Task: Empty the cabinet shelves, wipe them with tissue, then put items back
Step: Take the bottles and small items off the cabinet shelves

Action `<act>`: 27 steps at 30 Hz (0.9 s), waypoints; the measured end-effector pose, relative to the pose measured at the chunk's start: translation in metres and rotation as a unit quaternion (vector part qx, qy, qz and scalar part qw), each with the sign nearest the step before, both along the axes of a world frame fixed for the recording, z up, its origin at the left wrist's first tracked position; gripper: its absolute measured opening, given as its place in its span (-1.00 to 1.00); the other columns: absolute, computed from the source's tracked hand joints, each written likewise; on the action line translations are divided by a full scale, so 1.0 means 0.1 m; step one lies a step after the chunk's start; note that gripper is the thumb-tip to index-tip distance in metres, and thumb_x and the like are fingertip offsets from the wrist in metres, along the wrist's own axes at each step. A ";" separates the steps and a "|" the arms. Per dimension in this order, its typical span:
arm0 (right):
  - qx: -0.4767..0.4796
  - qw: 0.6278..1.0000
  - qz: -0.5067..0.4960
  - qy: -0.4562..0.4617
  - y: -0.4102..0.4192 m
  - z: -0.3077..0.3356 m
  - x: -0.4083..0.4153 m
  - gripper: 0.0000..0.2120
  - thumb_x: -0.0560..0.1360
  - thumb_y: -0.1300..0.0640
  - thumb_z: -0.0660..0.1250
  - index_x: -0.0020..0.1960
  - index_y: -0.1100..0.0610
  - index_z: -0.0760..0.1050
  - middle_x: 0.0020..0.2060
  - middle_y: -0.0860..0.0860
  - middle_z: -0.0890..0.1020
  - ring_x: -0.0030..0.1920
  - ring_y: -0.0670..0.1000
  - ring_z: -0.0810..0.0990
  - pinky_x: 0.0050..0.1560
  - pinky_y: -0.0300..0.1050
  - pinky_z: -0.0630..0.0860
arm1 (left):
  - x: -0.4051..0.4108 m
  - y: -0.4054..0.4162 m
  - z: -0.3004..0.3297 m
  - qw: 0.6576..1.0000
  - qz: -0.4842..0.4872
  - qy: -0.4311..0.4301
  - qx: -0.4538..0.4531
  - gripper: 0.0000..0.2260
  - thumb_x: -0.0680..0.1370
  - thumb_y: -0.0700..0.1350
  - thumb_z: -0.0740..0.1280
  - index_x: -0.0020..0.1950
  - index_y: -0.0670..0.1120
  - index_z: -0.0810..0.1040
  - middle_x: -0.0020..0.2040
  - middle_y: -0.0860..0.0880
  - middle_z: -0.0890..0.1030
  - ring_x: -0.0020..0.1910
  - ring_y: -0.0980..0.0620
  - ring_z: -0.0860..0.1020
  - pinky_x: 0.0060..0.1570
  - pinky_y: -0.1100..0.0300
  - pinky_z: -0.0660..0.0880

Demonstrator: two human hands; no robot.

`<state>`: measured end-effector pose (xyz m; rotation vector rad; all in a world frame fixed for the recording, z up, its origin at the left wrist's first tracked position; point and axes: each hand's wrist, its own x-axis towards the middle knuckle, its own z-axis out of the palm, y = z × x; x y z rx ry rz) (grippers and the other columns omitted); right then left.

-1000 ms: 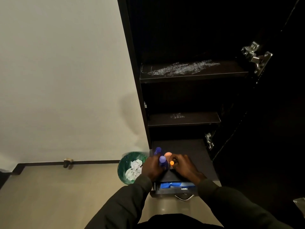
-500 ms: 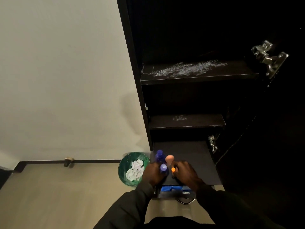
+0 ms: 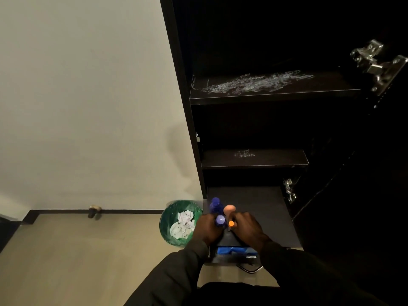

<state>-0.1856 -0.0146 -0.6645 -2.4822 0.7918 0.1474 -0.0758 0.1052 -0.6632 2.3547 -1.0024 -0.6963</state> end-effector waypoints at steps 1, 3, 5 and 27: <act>0.003 1.000 0.001 0.000 0.00 -0.01 0.00 -0.91 0.55 0.08 0.26 -0.02 0.05 0.52 -0.10 0.01 0.62 -0.17 -0.06 0.53 -0.19 -0.24 0.33 | 0.00 0.00 -0.01 1.000 0.000 -0.003 -0.002 -0.83 0.51 -0.01 0.32 -0.11 -0.08 0.63 -0.13 -0.06 0.69 -0.15 -0.06 0.61 -0.21 0.26 0.36; 0.006 1.000 0.007 0.002 -0.02 -0.02 -0.01 -0.92 0.54 0.06 0.26 -0.03 0.03 0.51 -0.10 0.01 0.63 -0.15 -0.03 0.56 -0.19 -0.23 0.35 | -0.01 -0.01 -0.04 1.000 0.001 -0.002 -0.010 -0.82 0.52 0.00 0.32 -0.09 -0.08 0.64 -0.12 -0.07 0.69 -0.14 -0.07 0.61 -0.22 0.26 0.33; 0.008 1.000 0.007 -0.007 -0.03 -0.03 0.00 -0.92 0.52 0.06 0.26 -0.03 0.01 0.52 -0.09 0.01 0.64 -0.11 0.01 0.60 -0.18 -0.21 0.37 | -0.01 -0.01 -0.04 1.000 0.005 0.007 -0.012 -0.83 0.52 0.00 0.33 -0.08 -0.07 0.64 -0.10 -0.09 0.69 -0.13 -0.08 0.61 -0.22 0.26 0.32; 0.012 1.000 0.002 -0.001 -0.03 -0.14 0.00 -0.81 0.59 0.06 0.15 -0.01 0.08 0.53 -0.11 0.07 0.64 -0.15 0.04 0.59 -0.19 -0.16 0.44 | -0.05 -0.02 0.08 0.999 0.004 0.035 0.024 -0.84 0.50 0.00 0.36 0.05 0.00 0.59 0.02 -0.08 0.67 0.00 -0.10 0.60 -0.11 0.24 0.38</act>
